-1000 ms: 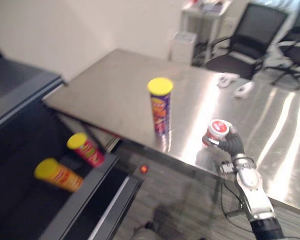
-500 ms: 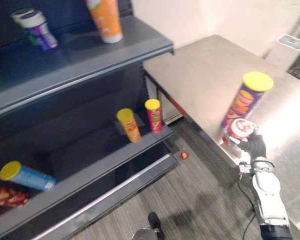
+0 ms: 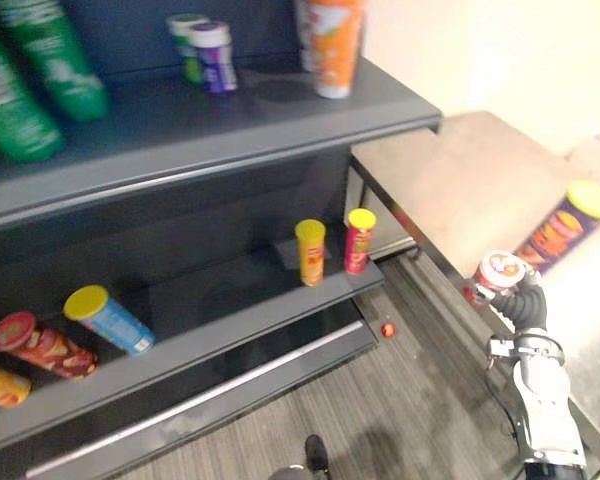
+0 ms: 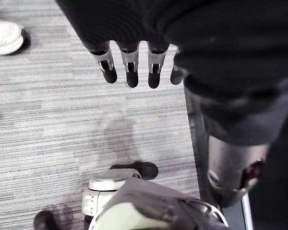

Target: Put the gum and the chips on the shelf.

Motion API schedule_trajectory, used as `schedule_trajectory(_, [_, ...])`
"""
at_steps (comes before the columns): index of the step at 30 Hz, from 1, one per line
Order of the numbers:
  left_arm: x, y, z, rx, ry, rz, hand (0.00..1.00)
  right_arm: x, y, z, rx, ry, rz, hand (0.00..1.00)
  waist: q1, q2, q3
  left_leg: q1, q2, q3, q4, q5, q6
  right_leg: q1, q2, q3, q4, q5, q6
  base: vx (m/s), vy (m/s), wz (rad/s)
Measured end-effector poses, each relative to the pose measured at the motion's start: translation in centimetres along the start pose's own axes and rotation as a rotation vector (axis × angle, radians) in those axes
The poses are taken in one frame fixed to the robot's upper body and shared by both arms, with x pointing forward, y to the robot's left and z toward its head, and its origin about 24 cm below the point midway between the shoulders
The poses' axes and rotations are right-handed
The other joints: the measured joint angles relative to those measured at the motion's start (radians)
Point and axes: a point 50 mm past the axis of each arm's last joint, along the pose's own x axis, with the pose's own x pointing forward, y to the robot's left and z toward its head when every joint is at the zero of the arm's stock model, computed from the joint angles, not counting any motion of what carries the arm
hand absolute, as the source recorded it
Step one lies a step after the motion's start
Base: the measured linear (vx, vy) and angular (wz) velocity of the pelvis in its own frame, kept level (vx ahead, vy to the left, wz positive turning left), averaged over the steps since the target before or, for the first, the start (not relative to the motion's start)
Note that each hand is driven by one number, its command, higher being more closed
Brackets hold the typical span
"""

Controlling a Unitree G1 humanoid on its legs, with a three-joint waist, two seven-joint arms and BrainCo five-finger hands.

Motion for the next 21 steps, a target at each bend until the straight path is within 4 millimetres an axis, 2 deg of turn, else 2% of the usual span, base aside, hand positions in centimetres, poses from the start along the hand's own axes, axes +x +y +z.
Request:
schedule_trajectory(1, [0.1, 0.3, 0.4, 0.004, -0.012, 0.008, 0.00, -0.3, 0.0, -0.2, 0.004, 0.011, -0.002, 1.00, -0.005, -0.010, 0.002, 0.000, -0.004, -0.028, -0.002, -0.003, 0.003, -0.014, 0.053, 0.098, -0.010, -0.022, 0.015, -0.01, -0.023, 1.70])
schedule_trajectory(2, [0.2, 0.6, 1.0, 0.006, -0.026, 0.015, 0.00, -1.1, -0.1, -0.3, 0.009, 0.022, -0.007, 1.00, -0.022, -0.027, 0.002, -0.001, -0.024, -0.090, -0.003, -0.006, 0.002, -0.018, 0.128, 0.232, -0.053, -0.052, 0.048, -0.01, -0.053, 2.11])
schedule_trajectory(3, [0.4, 0.2, 1.8, 0.003, -0.040, 0.007, 0.00, -1.8, -0.3, -0.3, 0.011, 0.028, -0.019, 1.00, -0.044, -0.045, 0.002, -0.011, -0.058, -0.144, -0.004, -0.079, -0.064, -0.033, 0.197, 0.346, -0.119, -0.064, 0.061, 0.01, -0.045, 2.01])
schedule_trajectory(4, [0.4, 0.2, 1.9, -0.003, -0.041, 0.010, 0.00, -1.9, -0.2, -0.4, 0.019, 0.034, -0.020, 1.00, -0.046, -0.074, -0.006, -0.006, -0.078, -0.143, 0.019, -0.089, -0.072, -0.047, 0.181, 0.376, -0.135, -0.064, 0.060, 0.06, -0.010, 1.90])
schedule_trajectory(5, [0.6, 1.5, 3.3, -0.008, -0.076, 0.043, 0.00, -2.2, 0.3, -0.1, 0.058, 0.024, -0.034, 1.00, -0.053, -0.153, 0.000, -0.119, -0.114, -0.113, 0.371, -0.120, 0.082, -0.081, 0.101, 0.422, -0.156, -0.064, 0.080, -0.03, 0.048, 1.04])
schedule_trajectory(6, [0.6, 1.8, 3.3, -0.004, -0.072, 0.052, 0.00, -1.8, 0.6, 0.7, 0.062, -0.020, -0.017, 1.00, -0.021, -0.112, 0.018, -0.140, -0.078, -0.182, 0.475, -0.297, 0.001, -0.090, 0.108, 0.438, -0.182, -0.060, 0.102, -0.07, 0.058, 0.93])
schedule_trajectory(7, [0.7, 2.5, 3.3, -0.002, -0.071, 0.072, 0.00, -1.9, 1.4, 0.4, 0.079, 0.004, 0.007, 1.00, -0.010, -0.133, 0.027, -0.128, -0.094, -0.189, 0.480, -0.311, -0.036, -0.078, 0.083, 0.459, -0.198, -0.073, 0.113, -0.11, 0.074, 0.71])
schedule_trajectory(8, [0.6, 2.7, 3.2, 0.004, -0.075, 0.076, 0.00, -2.5, 2.0, 0.0, 0.082, 0.029, 0.038, 1.00, -0.010, -0.135, 0.019, -0.114, -0.097, -0.205, 0.437, -0.293, -0.030, -0.034, 0.079, 0.425, -0.263, -0.056, 0.120, 0.01, 0.031, 0.93])
schedule_trajectory(9, [0.6, 2.8, 3.2, 0.004, -0.080, 0.079, 0.00, -2.6, 2.5, 0.0, 0.089, 0.029, 0.064, 1.00, -0.002, -0.133, 0.014, -0.103, -0.087, -0.206, 0.378, -0.270, -0.035, 0.005, 0.083, 0.384, -0.344, -0.014, 0.115, 0.06, -0.006, 0.98])
schedule_trajectory(10, [0.5, 2.6, 3.1, 0.003, -0.079, 0.075, 0.00, -2.5, 2.8, 0.1, 0.096, 0.024, 0.077, 1.00, 0.004, -0.133, 0.013, -0.100, -0.086, -0.207, 0.347, -0.254, -0.043, 0.018, 0.087, 0.363, -0.381, 0.008, 0.115, 0.08, -0.086, 0.71])
schedule_trajectory(11, [0.5, 2.3, 2.9, -0.002, -0.072, 0.069, 0.00, -2.1, 3.3, 0.4, 0.098, 0.004, 0.111, 1.00, 0.006, -0.126, 0.010, -0.101, -0.078, -0.212, 0.304, -0.208, -0.044, 0.029, 0.093, 0.333, -0.439, 0.047, 0.118, 0.05, -0.087, 0.36])
schedule_trajectory(12, [0.5, 2.1, 2.6, -0.008, -0.064, 0.064, 0.00, -1.9, 3.7, 0.5, 0.103, -0.001, 0.129, 1.00, 0.009, -0.130, 0.008, -0.102, -0.076, -0.215, 0.284, -0.187, -0.046, 0.032, 0.097, 0.319, -0.455, 0.057, 0.121, 0.03, -0.104, 0.36])
schedule_trajectory(13, [0.4, 1.8, 2.0, -0.014, -0.049, 0.058, 0.00, -1.7, 4.5, 0.5, 0.113, 0.000, 0.164, 1.00, 0.010, -0.118, 0.015, -0.097, -0.077, -0.227, 0.239, -0.153, -0.056, 0.031, 0.099, 0.300, -0.473, 0.061, 0.117, 0.03, -0.098, 0.30])
schedule_trajectory(15, [0.3, 1.3, 1.4, -0.023, -0.033, 0.044, 0.00, -1.8, 5.6, 0.1, 0.120, 0.020, 0.217, 1.00, 0.012, -0.120, 0.012, -0.064, -0.073, -0.247, 0.149, -0.098, -0.064, 0.036, 0.108, 0.286, -0.486, 0.062, 0.117, 0.05, -0.149, 0.29])
schedule_trajectory(16, [0.3, 1.2, 1.3, -0.027, -0.032, 0.042, 0.00, -1.9, 6.2, -0.1, 0.139, 0.033, 0.252, 1.00, 0.017, -0.111, 0.011, -0.038, -0.064, -0.251, 0.089, -0.063, -0.072, 0.036, 0.117, 0.285, -0.493, 0.062, 0.117, 0.07, -0.149, 0.10])
schedule_trajectory(19, [0.3, 0.6, 1.4, -0.030, -0.034, 0.023, 0.00, -2.1, 6.9, -0.3, 0.147, 0.045, 0.290, 1.00, 0.013, -0.085, 0.012, -0.001, -0.041, -0.243, -0.002, -0.019, -0.087, 0.036, 0.134, 0.286, -0.507, 0.062, 0.118, 0.04, -0.125, -0.11])
schedule_trajectory(21, [0.3, 0.4, 1.3, -0.028, -0.033, 0.016, 0.00, -2.3, 7.2, -0.3, 0.149, 0.045, 0.305, 1.00, 0.008, -0.077, 0.014, 0.002, -0.029, -0.241, -0.002, -0.018, -0.093, 0.036, 0.145, 0.287, -0.509, 0.062, 0.118, 0.00, -0.077, -0.14])
